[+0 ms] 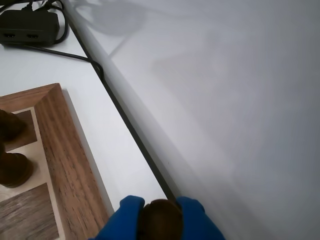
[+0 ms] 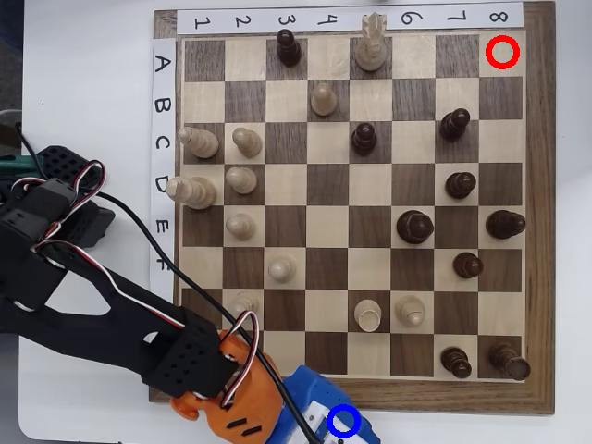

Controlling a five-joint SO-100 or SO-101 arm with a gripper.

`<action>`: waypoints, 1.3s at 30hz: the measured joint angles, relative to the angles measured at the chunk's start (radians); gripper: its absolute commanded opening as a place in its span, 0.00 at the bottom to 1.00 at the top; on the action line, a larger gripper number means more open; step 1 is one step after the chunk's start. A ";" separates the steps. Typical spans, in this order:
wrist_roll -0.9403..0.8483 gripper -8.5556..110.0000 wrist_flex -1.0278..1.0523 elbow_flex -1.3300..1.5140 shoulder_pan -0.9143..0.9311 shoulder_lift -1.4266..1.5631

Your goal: Move the piece to destination

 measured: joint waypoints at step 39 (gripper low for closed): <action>0.028 0.07 -0.218 0.138 0.000 0.000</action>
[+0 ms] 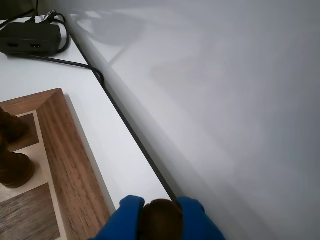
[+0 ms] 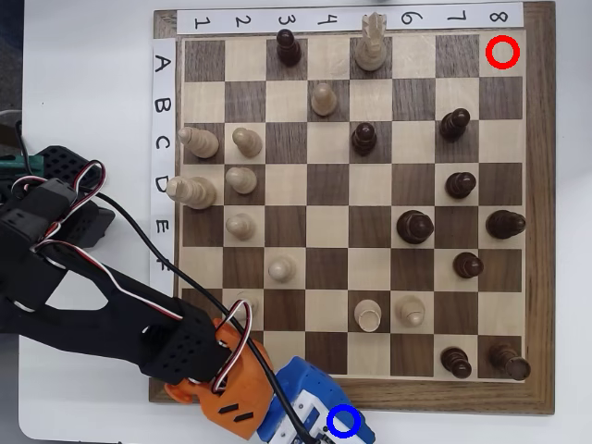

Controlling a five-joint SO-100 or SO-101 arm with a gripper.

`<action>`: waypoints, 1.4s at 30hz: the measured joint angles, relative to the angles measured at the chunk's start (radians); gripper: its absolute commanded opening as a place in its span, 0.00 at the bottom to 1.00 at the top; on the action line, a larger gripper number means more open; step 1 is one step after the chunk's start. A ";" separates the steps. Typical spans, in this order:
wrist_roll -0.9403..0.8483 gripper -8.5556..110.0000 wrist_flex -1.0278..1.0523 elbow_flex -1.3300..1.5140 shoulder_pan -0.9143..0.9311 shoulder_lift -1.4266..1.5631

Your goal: Move the piece to destination

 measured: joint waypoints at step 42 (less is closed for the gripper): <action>0.020 0.14 -0.072 0.256 -0.040 0.479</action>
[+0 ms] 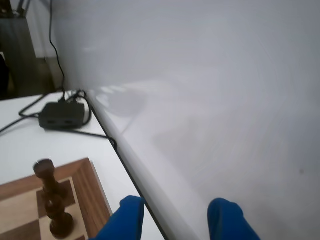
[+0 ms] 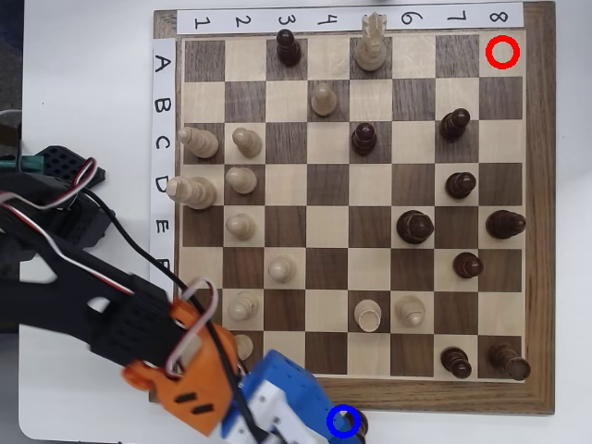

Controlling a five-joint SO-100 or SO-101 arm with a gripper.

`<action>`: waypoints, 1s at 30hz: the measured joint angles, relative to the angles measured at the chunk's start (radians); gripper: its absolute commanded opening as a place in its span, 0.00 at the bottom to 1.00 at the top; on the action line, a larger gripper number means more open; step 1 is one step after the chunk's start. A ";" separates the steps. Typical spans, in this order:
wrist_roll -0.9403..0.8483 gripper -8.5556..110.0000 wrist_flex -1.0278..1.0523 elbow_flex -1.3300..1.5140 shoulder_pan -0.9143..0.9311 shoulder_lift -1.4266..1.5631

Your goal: Move the piece to destination

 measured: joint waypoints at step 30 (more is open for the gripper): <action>-1.055 0.07 0.979 0.236 0.586 1.043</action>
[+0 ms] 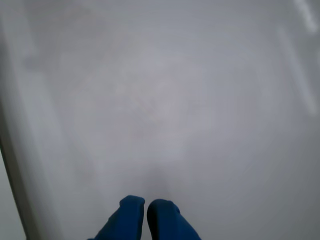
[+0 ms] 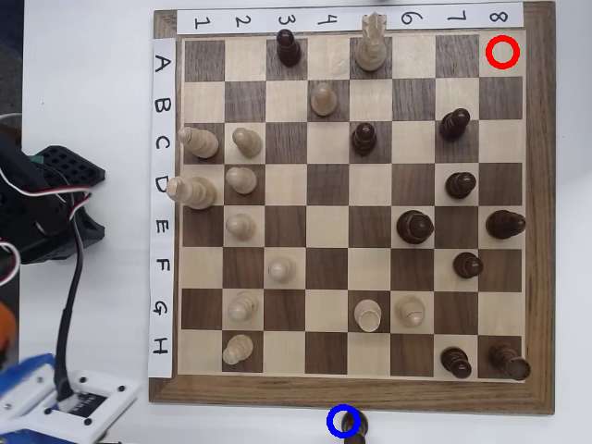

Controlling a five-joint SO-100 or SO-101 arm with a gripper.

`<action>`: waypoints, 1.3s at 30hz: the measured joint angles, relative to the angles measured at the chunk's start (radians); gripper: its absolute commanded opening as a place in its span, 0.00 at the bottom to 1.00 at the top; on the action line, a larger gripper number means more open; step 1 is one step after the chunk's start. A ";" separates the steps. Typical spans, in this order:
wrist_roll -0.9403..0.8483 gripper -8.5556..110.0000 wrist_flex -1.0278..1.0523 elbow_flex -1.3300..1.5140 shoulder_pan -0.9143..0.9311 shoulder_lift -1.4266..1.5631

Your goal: Move the piece to destination

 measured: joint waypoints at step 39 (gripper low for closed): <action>-0.592 0.07 0.373 0.712 0.541 0.600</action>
